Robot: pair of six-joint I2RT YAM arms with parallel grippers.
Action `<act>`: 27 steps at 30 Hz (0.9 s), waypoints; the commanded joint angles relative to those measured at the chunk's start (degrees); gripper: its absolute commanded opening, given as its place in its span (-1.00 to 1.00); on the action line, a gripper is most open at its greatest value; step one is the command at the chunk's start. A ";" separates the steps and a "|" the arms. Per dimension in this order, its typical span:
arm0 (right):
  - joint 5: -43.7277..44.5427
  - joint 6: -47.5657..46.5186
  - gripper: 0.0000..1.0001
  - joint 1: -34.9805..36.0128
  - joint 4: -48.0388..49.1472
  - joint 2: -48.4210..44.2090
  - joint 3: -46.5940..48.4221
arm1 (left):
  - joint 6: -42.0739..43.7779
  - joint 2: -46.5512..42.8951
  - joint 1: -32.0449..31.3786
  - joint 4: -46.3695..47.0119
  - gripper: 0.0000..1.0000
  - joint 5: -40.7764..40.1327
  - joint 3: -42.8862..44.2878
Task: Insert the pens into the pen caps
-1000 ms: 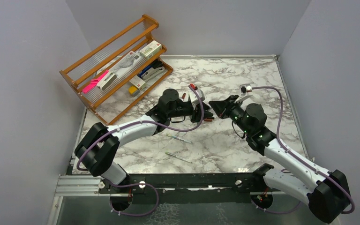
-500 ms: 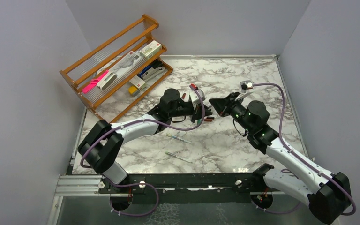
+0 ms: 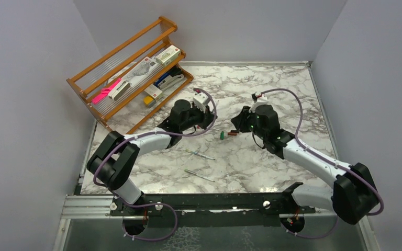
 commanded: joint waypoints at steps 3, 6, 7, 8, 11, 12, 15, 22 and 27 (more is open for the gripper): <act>5.08 -2.31 -0.96 -0.11 -8.06 8.13 4.64 | -6.35 -3.09 4.03 0.71 -1.00 -5.14 -3.17; 3.68 -3.64 -0.96 -0.10 -7.58 11.59 5.77 | -5.86 -3.34 4.12 0.71 -1.00 -5.52 -3.63; 2.50 -3.90 -0.95 -0.10 -7.53 12.81 6.18 | -5.48 -3.27 4.14 0.71 -1.00 -5.46 -3.62; 1.88 -4.22 -0.84 -0.10 -7.45 13.99 6.64 | -5.17 -3.18 4.14 0.71 -1.00 -5.37 -3.59; -1.97 -5.30 -0.41 -0.15 -8.25 18.41 8.86 | -4.80 -2.93 4.14 0.71 -1.00 -5.43 -3.61; -2.86 -5.25 -0.33 -0.12 -8.31 19.47 9.48 | -4.74 -2.82 4.14 0.71 -1.00 -5.43 -3.69; -2.91 -4.87 -0.23 -0.10 -8.39 21.14 9.86 | -4.45 -2.71 4.23 0.71 -1.00 -5.44 -4.01; 4.37 -4.84 -0.19 -0.10 -11.15 23.78 11.32 | -3.68 -2.66 4.31 0.69 -1.00 -5.42 -4.75; 6.82 -6.06 -0.04 -0.10 -10.05 26.16 11.91 | -3.41 -2.31 4.29 0.72 -1.00 -4.90 -4.75</act>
